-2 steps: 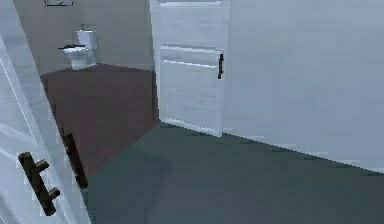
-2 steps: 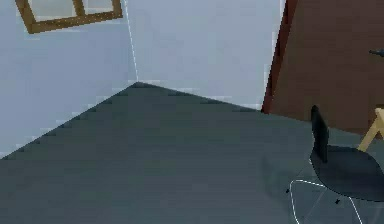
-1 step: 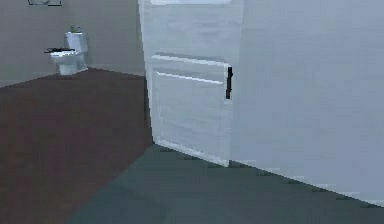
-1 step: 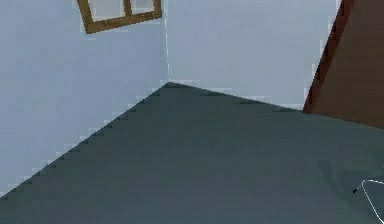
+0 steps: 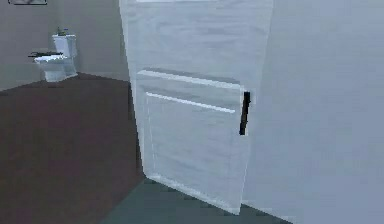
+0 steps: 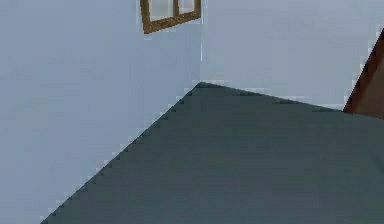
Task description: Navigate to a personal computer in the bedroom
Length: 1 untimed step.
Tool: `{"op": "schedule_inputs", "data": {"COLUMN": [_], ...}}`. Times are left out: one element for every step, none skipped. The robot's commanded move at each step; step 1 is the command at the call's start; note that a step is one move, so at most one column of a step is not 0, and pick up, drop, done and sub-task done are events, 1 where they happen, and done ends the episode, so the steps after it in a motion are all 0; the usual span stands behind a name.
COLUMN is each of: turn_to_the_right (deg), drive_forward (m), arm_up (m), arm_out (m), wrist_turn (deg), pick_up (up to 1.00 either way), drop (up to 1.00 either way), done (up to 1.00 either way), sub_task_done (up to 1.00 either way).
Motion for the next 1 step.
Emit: {"op": "schedule_inputs", "data": {"turn_to_the_right": [-45.0], "drive_forward": [0.00], "arm_up": [0.00], "arm_out": [0.00], "wrist_turn": [0.0], "pick_up": [0.00], "drop": [0.00], "done": [0.00], "sub_task_done": [0.00]}}
